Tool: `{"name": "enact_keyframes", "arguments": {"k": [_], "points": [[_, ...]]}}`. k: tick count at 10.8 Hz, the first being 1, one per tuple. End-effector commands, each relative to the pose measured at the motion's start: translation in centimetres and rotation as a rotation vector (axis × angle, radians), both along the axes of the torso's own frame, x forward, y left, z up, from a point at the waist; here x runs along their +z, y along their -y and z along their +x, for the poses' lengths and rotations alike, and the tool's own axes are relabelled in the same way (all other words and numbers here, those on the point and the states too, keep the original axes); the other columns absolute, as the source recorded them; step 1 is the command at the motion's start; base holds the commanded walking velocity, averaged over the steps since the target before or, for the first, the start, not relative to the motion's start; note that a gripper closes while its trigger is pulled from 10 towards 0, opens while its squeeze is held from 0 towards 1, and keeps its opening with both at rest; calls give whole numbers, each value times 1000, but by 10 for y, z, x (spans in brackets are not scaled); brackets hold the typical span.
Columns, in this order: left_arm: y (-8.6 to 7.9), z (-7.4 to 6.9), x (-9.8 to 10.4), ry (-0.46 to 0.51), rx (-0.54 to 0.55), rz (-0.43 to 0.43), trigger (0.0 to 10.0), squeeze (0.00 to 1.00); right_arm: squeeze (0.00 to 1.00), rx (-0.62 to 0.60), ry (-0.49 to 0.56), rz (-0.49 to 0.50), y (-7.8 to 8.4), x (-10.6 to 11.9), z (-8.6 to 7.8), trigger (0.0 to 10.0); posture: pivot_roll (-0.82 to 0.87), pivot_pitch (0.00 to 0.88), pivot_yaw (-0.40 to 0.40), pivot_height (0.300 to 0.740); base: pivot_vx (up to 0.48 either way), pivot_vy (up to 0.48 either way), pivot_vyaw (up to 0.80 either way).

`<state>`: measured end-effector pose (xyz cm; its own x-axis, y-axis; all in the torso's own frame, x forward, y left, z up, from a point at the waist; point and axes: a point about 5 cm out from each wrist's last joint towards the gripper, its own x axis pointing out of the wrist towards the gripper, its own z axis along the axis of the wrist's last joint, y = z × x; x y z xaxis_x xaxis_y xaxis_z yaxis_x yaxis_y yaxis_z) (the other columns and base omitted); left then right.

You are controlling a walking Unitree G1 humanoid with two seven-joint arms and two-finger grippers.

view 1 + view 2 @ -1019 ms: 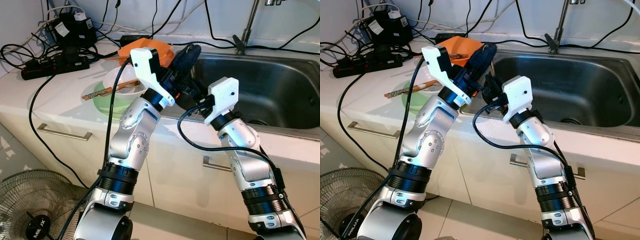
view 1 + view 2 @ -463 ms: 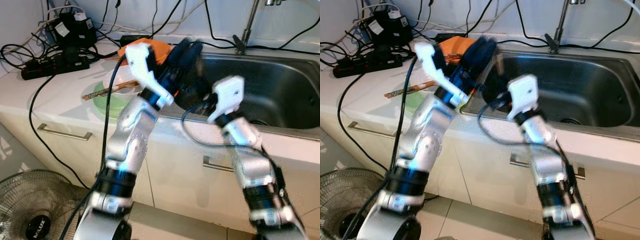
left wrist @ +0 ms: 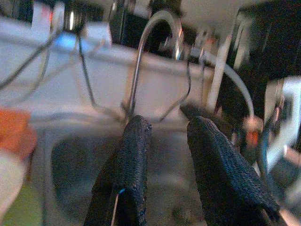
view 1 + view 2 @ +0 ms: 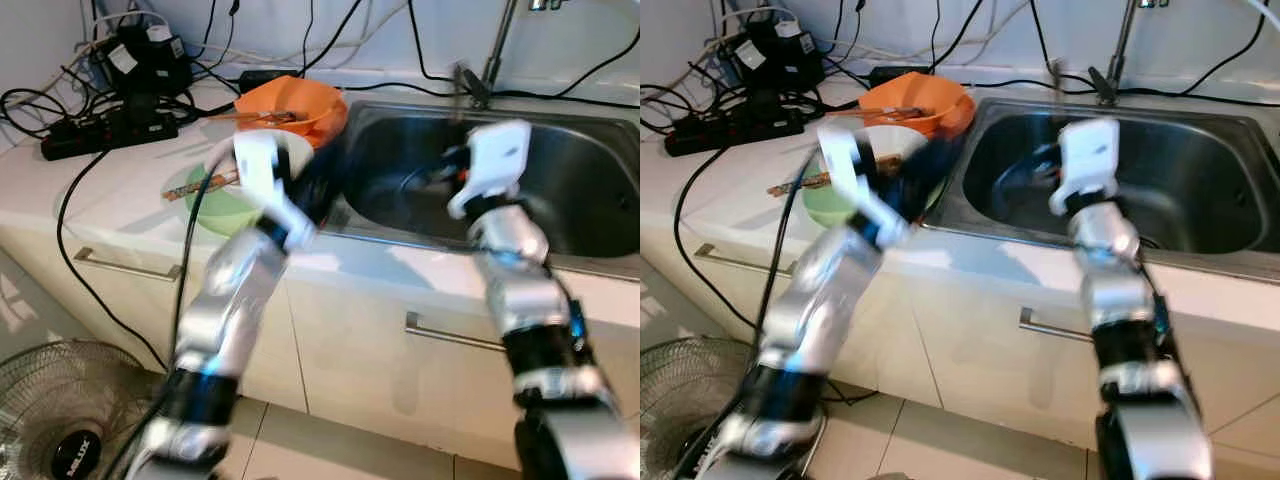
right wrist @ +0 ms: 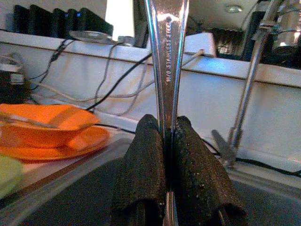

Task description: Kitchen organization

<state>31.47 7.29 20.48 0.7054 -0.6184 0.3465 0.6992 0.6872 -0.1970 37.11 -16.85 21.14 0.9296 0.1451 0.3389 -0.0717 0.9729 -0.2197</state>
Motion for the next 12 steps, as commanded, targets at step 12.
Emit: {"name": "enact_keyframes", "arguments": {"k": [12], "points": [[6, -23, -57, -144, -155, 451, 10000, 0, 0, -55, -125, 18, 7, -27, 21, 10000, 67, 0, 78, 740, 0, 0, 0]]}}
